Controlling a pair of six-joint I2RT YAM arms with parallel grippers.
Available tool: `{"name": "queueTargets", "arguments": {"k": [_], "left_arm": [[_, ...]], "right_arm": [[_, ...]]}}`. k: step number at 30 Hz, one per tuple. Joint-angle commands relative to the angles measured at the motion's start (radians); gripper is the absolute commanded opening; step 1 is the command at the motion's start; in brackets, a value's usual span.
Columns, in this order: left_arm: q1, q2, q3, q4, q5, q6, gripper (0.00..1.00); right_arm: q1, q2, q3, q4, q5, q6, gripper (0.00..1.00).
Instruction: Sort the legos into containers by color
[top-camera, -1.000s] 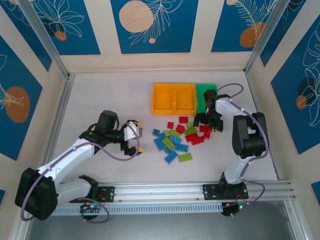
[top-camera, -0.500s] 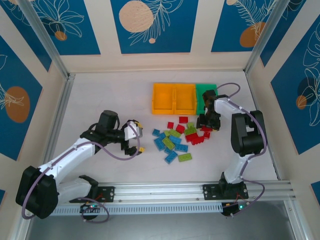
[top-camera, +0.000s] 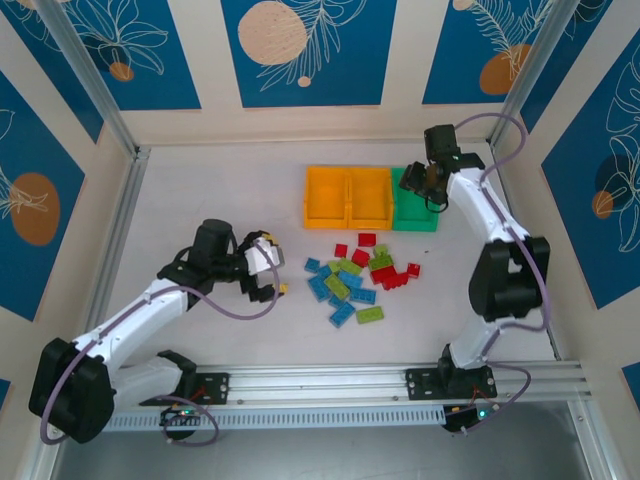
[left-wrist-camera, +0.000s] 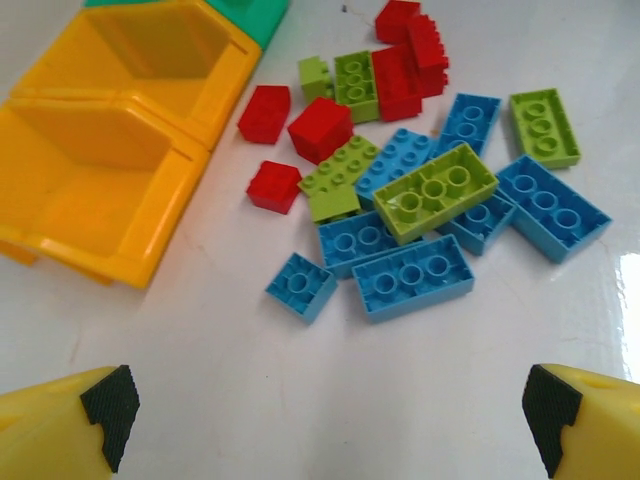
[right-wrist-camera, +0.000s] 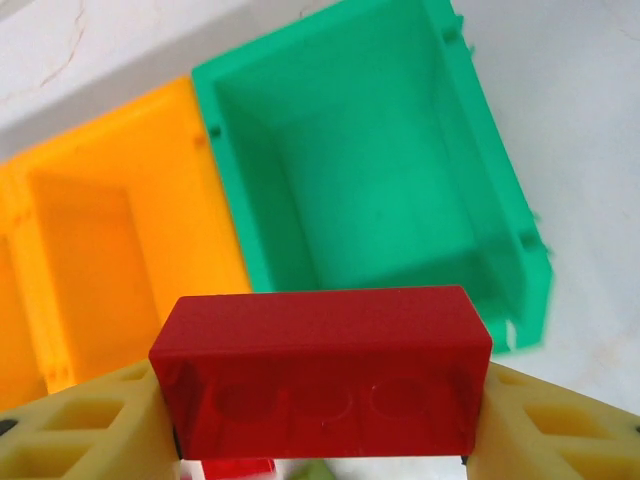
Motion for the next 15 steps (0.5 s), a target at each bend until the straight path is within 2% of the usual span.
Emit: {"name": "queueTargets", "arguments": {"k": [1, 3, 5, 10, 15], "left_arm": [[-0.005, -0.032, -0.022, 0.030, -0.042, -0.005, 1.00], [-0.004, -0.031, -0.023, 0.031, -0.048, -0.003, 1.00], [-0.004, -0.028, -0.022, 0.031, -0.053, -0.003, 1.00], [-0.005, -0.021, -0.028, 0.057, -0.056, -0.015, 1.00], [-0.004, -0.006, -0.020, 0.066, -0.035, -0.042, 1.00]], "right_arm": [[-0.022, 0.124, 0.086, -0.028, -0.079, 0.089, 0.55], [-0.032, 0.185, 0.151, -0.060, -0.099, 0.100, 0.58], [-0.036, 0.214, 0.203, -0.094, -0.108, 0.105, 0.69], [-0.041, 0.154, 0.194, -0.106, -0.087, 0.113, 0.87], [-0.062, 0.041, 0.135, -0.113, -0.129, 0.100, 0.89]]}}
